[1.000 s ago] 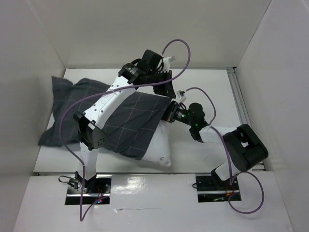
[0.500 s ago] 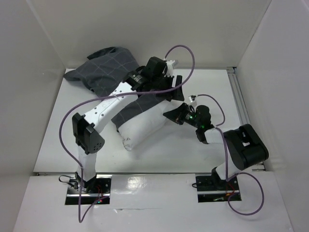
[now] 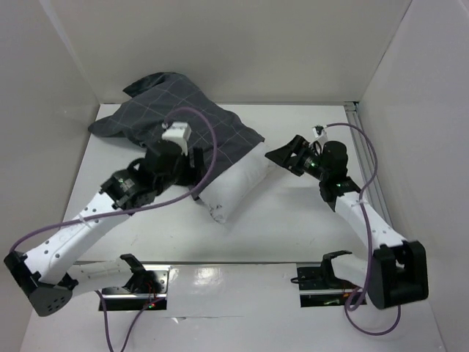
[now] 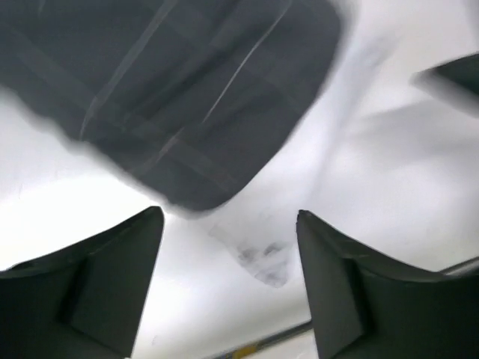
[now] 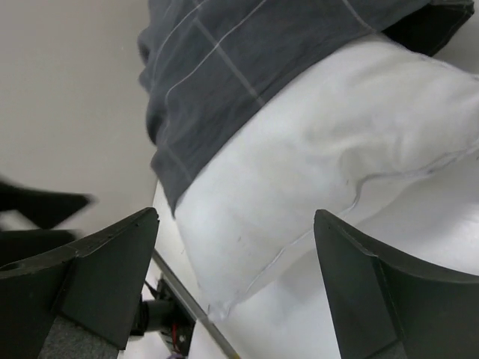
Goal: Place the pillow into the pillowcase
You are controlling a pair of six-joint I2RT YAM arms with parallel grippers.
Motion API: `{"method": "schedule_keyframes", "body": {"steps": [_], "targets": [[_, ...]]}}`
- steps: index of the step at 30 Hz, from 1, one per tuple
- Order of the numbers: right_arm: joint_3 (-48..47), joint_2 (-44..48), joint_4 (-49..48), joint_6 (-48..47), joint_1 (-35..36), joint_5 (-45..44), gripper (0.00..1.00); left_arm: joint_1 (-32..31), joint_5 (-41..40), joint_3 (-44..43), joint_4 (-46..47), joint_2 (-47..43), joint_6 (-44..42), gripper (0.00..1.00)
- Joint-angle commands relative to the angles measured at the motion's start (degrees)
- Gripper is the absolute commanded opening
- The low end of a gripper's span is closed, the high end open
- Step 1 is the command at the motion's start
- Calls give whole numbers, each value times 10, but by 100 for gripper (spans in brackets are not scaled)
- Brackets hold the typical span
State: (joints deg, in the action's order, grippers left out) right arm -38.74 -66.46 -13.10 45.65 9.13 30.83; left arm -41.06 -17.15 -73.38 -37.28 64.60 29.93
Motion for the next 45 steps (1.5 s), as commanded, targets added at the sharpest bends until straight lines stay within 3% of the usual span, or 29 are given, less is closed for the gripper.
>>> {"method": "schedule_keyframes", "body": {"steps": [1, 4, 9, 13, 20, 22, 24, 32, 33, 36, 38, 39, 40, 44, 45], "targets": [[17, 70, 111, -43, 3, -15, 92, 1, -49, 169, 61, -17, 71, 97], [17, 104, 158, -57, 3, -15, 93, -12, -65, 292, 168, -54, 97, 94], [10, 120, 200, -70, 3, -2, 94, -12, -138, 371, 260, -59, 105, 83], [10, 126, 205, -64, 3, -2, 94, -5, -145, 392, 310, -19, 84, 83], [5, 121, 199, -59, 3, 5, 95, 22, -130, 374, 362, 65, 68, 83], [5, 121, 199, -59, 3, 5, 95, 22, -161, 367, 362, 89, 78, 82], [5, 121, 199, -59, 3, 5, 95, 35, -178, 362, 362, 95, 84, 73], [5, 121, 204, -59, 3, 5, 95, 48, -186, 363, 395, 127, 102, 60], [5, 121, 210, -59, 3, 5, 95, 48, -186, 363, 405, 127, 102, 60], [-1, 121, 229, -65, 3, 17, 99, 54, -169, 347, 411, 142, 92, 73], [-1, 121, 235, -65, 3, 33, 99, 54, -155, 329, 388, 158, 87, 73], [4, 127, 227, -57, 3, 42, 99, 54, -155, 323, 388, 158, 87, 69], [12, 127, 214, -45, 10, 62, 99, 54, -155, 323, 379, 165, 92, 52], [73, 111, 70, 51, 84, 55, 99, 59, -168, 305, 345, 165, 110, 0], [79, 85, 19, 72, 139, 39, 99, 59, -168, 300, 334, 153, 117, 0]]}}
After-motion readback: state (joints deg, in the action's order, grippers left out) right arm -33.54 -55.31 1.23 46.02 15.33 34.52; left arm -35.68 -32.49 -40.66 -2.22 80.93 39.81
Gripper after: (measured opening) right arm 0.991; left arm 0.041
